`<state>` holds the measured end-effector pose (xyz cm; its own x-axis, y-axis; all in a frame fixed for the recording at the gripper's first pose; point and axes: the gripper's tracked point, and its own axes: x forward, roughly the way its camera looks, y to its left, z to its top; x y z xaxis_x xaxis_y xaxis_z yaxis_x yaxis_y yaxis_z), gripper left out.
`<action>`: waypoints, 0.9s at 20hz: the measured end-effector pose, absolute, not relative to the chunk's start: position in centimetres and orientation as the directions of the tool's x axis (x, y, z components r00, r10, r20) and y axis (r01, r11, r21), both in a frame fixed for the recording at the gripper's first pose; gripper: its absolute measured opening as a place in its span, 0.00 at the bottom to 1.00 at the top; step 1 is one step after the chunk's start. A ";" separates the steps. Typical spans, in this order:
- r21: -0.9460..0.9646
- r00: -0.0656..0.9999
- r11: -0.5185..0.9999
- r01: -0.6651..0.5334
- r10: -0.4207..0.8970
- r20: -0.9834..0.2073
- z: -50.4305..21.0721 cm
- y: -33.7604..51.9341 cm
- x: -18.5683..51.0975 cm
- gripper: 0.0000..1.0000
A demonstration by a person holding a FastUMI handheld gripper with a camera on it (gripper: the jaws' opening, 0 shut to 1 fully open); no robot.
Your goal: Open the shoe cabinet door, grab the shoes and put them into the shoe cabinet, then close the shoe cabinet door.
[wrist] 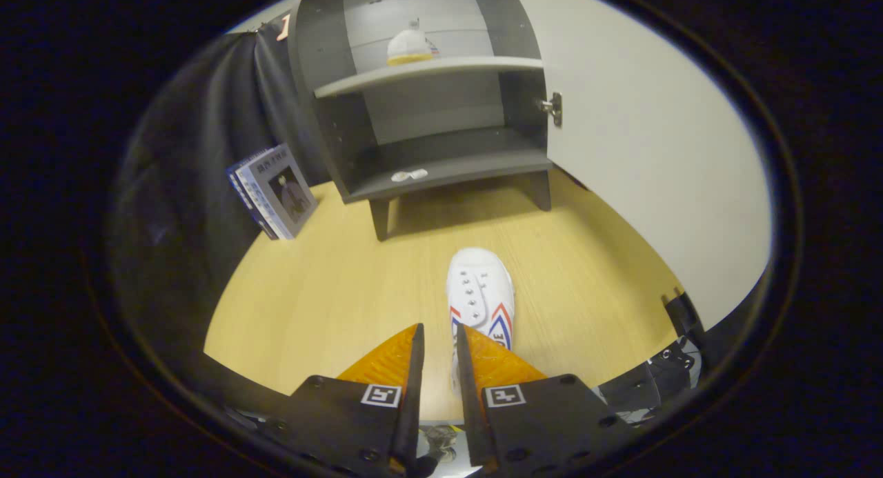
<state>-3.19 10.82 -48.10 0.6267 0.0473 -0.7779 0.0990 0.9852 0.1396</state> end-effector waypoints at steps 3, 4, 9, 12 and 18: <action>0.136 0.580 0.983 0.121 0.041 -0.814 -51.8 10.9 -3.1 0.30; 0.138 0.569 0.982 0.132 0.039 -0.821 -52.7 10.8 -2.9 0.30; 0.136 0.548 0.980 0.146 0.034 -0.836 -55.5 11.1 -2.4 0.30; 0.119 0.570 0.986 0.121 0.030 -0.821 -56.0 11.5 -1.2 0.30; 0.080 0.647 0.993 0.092 0.001 -0.762 -56.2 11.3 0.5 0.30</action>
